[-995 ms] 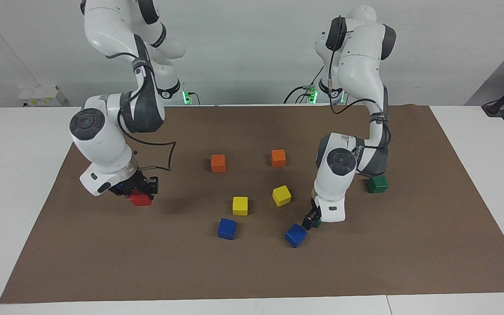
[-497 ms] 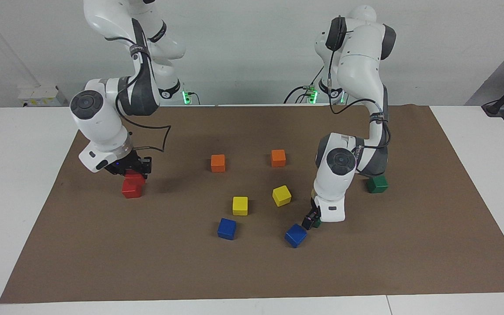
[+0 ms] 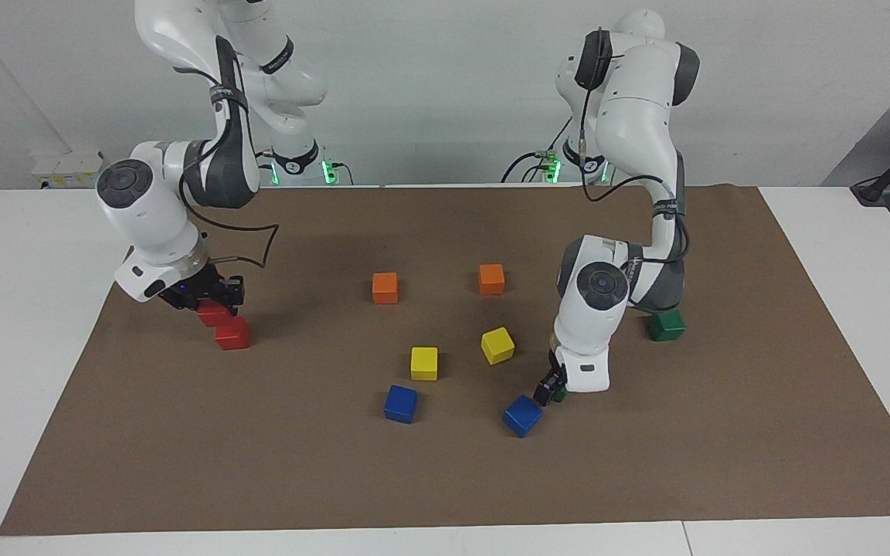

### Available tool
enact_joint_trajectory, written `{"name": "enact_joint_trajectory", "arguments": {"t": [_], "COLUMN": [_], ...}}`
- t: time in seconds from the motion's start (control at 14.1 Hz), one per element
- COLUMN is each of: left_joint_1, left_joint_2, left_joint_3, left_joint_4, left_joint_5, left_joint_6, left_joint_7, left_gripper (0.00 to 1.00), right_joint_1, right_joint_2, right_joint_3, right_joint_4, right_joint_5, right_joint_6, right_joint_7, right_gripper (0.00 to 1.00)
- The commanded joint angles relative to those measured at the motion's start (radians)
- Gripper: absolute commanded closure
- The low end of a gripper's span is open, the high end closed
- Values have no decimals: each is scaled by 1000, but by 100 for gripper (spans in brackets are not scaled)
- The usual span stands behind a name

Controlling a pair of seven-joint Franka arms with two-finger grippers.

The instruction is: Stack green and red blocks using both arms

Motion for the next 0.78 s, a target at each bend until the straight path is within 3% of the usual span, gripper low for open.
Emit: {"name": "enact_joint_trajectory", "arguments": {"t": [0.0, 0.07, 0.14, 0.36, 0.57, 0.71], "left_joint_1": [-6, -6, -8, -9, 53, 104], "left_joint_2": [-44, -44, -44, -68, -182, -275], "left_joint_3": [9, 9, 9, 8, 3, 3], "left_joint_4": [-55, -53, -49, -45, -90, -175], "left_joint_5": [20, 21, 23, 76, 69, 66], "left_joint_6": [12, 6, -11, -89, -184, -193], "left_joint_7": [-20, -18, -15, 9, 231, 407], "left_gripper": [53, 80, 100, 100, 100, 100], "right_joint_1": [-21, -21, -21, -21, -21, -21], "right_joint_2": [-16, -15, -15, -4, 11, 21], "right_joint_3": [13, 13, 13, 13, 13, 13], "right_joint_4": [-34, -43, -54, -60, -62, -62], "right_joint_5": [-6, -6, -6, -6, -6, -6], "right_joint_6": [30, 46, 63, 71, 108, 111], "right_joint_7": [-27, -27, -27, -25, -28, -28], "right_gripper": [100, 100, 100, 100, 100, 100]}}
